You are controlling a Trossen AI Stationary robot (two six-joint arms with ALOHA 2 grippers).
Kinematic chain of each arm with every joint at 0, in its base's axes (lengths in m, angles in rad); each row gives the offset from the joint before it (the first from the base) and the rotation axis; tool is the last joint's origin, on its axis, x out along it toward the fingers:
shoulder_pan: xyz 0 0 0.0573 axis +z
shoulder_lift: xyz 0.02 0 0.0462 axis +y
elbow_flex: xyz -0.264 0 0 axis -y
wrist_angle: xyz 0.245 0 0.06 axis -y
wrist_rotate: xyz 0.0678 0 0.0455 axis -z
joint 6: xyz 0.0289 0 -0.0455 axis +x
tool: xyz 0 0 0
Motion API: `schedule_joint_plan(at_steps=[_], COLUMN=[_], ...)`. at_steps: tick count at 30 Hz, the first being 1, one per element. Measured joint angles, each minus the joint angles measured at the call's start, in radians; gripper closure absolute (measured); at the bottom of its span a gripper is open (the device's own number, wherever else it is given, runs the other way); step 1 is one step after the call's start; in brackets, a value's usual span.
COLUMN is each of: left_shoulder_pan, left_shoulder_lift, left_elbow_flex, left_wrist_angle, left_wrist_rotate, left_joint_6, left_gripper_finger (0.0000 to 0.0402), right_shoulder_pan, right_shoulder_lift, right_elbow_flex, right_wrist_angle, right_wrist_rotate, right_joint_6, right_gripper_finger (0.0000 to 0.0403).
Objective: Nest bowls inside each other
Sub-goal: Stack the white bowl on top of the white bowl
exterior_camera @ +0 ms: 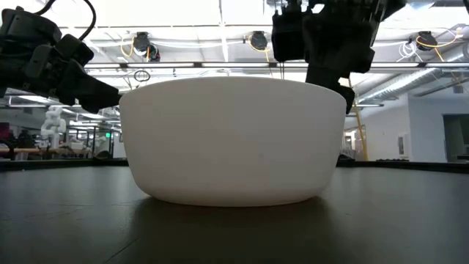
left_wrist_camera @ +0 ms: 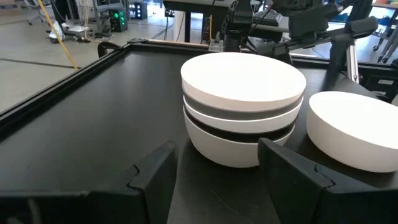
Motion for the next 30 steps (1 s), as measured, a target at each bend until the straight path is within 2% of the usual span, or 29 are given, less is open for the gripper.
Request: schedule_joint_plan(at_steps=[11,21,30], left_shoulder_pan=[0.000,0.000,0.000], left_shoulder_lift=[0.000,0.000,0.000], left_elbow_flex=[0.000,0.000,0.000], left_wrist_angle=[0.000,0.000,0.000], left_wrist_rotate=[0.000,0.001,0.001], left_joint_6=[0.000,0.005,0.020], left_gripper_finger=[0.0179,0.0179,0.0179], right_shoulder_pan=[-0.006,-0.025,-0.026], right_shoulder_lift=[0.010,0.096,0.104], right_elbow_flex=[0.000,-0.001,-0.001], right_wrist_angle=[0.042,0.052,0.058], right_wrist_rotate=[0.003,-0.002,-0.007], right_joint_6=[-0.003,0.021,0.013], right_gripper_finger=[0.0142,0.0142,0.0146])
